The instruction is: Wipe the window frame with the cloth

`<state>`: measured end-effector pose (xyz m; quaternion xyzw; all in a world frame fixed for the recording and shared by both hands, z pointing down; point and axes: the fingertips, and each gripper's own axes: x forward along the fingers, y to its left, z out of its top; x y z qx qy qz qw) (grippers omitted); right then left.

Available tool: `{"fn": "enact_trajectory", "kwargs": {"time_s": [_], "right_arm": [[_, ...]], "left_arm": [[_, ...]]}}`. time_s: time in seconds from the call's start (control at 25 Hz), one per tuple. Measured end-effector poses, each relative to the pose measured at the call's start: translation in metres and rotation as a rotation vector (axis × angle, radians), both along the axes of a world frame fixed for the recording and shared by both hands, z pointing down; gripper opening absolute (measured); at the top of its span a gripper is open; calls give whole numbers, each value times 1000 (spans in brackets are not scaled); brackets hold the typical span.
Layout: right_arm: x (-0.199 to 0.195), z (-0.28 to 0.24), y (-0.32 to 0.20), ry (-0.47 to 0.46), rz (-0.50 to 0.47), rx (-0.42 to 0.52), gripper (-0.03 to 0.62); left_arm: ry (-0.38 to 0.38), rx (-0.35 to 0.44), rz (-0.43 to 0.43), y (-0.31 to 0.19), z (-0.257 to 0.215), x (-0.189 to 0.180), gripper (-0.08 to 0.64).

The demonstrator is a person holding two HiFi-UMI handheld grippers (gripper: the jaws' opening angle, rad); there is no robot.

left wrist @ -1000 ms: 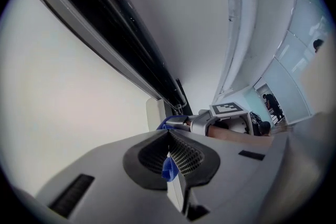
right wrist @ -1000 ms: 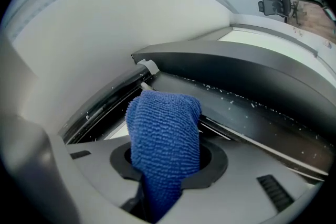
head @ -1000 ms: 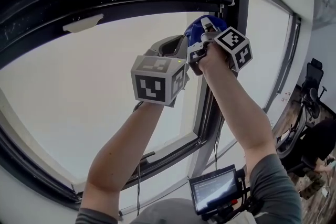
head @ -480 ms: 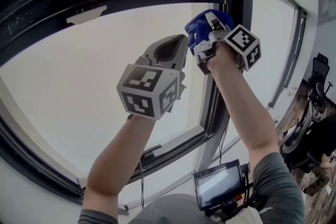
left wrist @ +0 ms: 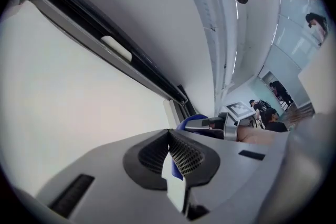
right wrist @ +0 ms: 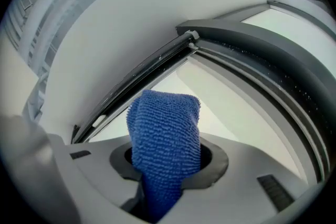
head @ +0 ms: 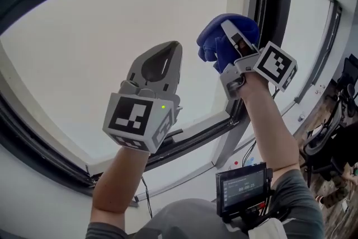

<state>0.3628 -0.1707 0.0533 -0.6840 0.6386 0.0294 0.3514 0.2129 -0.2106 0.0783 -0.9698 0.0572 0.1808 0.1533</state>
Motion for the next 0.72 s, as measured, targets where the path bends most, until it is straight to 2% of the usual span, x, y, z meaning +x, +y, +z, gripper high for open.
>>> {"fn": "enact_trajectory", "kwargs": {"time_s": [0.12, 0.28, 0.48, 0.72], "right_arm": [[-37, 21, -9, 88, -51, -38, 141], [-98, 64, -21, 247, -119, -108, 141], [-117, 95, -32, 447, -155, -169, 141], [-189, 158, -33, 560, -266, -236, 141]], "left_arm": [[-11, -36, -37, -10, 21, -27, 9], [-14, -76, -135, -24, 69, -84, 9], [-28, -170, -258, -47, 105, -106, 9], [-48, -286, -433, -60, 174, -184, 9]]}}
